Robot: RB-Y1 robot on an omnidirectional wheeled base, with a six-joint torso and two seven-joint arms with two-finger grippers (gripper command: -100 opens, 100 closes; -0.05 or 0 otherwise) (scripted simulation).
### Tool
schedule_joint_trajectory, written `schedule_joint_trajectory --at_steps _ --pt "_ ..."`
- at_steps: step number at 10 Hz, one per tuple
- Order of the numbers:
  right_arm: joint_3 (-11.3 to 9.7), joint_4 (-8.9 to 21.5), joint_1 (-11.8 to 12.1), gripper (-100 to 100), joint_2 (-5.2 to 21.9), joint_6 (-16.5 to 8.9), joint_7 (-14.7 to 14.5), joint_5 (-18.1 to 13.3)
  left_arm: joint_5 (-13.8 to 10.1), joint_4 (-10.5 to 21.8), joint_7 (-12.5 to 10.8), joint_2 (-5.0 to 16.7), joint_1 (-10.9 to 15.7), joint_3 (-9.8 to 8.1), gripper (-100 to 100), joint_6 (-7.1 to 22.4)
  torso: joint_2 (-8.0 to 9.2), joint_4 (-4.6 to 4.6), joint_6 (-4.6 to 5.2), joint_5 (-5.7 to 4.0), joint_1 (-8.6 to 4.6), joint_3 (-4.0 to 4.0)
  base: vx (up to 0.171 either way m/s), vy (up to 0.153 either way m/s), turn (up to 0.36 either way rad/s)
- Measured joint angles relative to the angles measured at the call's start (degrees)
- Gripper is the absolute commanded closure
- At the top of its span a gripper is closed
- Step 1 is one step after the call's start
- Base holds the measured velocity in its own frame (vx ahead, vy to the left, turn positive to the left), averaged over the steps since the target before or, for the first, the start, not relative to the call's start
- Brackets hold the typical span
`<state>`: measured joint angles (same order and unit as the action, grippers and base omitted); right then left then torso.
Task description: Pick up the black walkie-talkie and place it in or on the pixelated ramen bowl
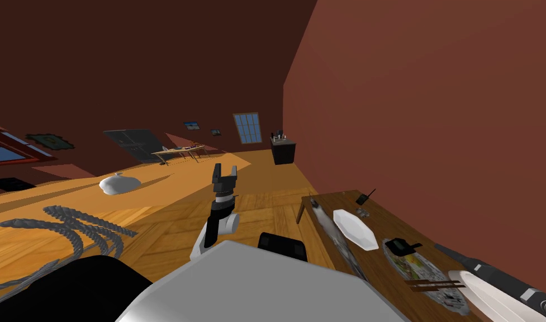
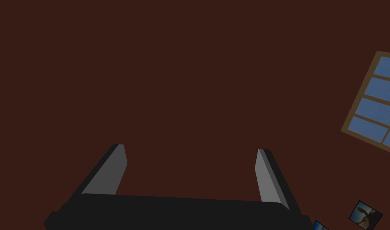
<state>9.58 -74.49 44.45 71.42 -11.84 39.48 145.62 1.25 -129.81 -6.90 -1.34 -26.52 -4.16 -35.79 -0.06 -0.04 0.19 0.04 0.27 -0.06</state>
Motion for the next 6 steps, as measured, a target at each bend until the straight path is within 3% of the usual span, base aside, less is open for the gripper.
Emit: schedule_joint_trajectory --at_steps 1,6 --pt "0.0 -0.1 0.0 0 0.1 0.1 0.1 0.1 0.0 0.0 0.0 0.0 0.0 0.00 0 0.0 -0.01 0.00 0.00 -0.02 -0.05 0.00 0.000 0.000 0.000" --pt "0.0 -0.1 0.0 0 0.1 0.1 0.0 0.1 0.0 0.0 0.0 0.0 0.0 0.00 0 0.0 -0.01 0.00 0.00 -0.03 -0.10 -0.01 0.000 0.000 0.000"
